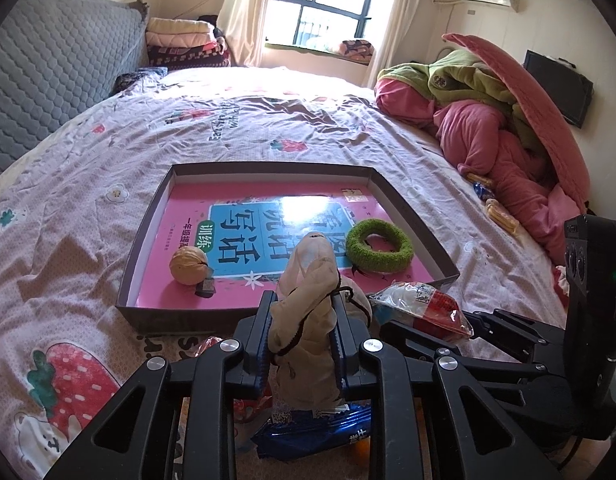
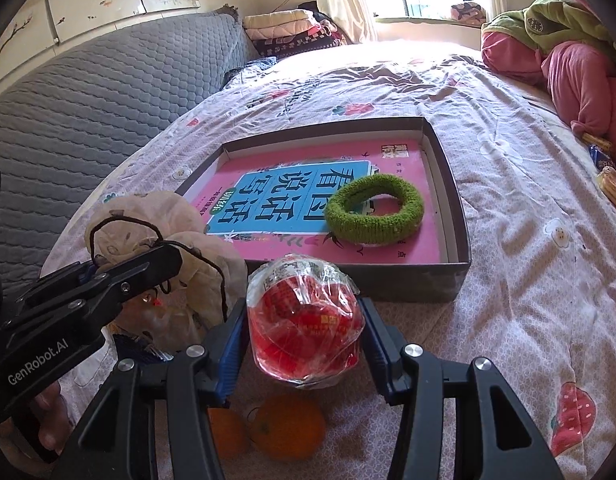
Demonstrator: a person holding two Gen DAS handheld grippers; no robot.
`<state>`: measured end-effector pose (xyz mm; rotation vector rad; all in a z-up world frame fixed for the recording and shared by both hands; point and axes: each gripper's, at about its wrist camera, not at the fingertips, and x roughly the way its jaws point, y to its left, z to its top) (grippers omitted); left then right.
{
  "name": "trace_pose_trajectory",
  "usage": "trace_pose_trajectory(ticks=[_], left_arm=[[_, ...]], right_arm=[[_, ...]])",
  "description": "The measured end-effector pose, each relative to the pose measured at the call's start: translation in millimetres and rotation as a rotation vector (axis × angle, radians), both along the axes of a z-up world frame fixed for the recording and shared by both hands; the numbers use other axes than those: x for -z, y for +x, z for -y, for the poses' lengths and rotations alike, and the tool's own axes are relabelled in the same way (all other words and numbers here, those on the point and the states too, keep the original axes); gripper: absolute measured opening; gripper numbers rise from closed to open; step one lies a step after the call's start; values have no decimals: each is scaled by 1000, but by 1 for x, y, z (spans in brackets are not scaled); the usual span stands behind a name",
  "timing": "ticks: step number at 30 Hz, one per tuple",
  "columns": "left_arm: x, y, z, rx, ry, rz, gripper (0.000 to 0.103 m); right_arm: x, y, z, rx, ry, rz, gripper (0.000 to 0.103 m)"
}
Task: Organize objects
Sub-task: 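Grasp the red item in clear plastic with the right gripper and lift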
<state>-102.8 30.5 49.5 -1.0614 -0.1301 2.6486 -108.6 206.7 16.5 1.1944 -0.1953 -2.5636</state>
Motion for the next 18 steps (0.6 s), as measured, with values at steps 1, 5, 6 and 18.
trace_pose_trajectory(ticks=[1,5,6,18], left_arm=[[-1,1,1,0,1,-4,25],[-7,3,4,-9,15,-33,25],[-8,4,4,-11,17,-41,25],[-26,8,14,-40,35,-119,25]], right_arm=[[-1,0,0,2,-4,-4,53],[-5,2,-2,9,-19,-26,52],[-7,2,-2,9,-20,-31,52],[-26,0,-2,39,-15,-124,52]])
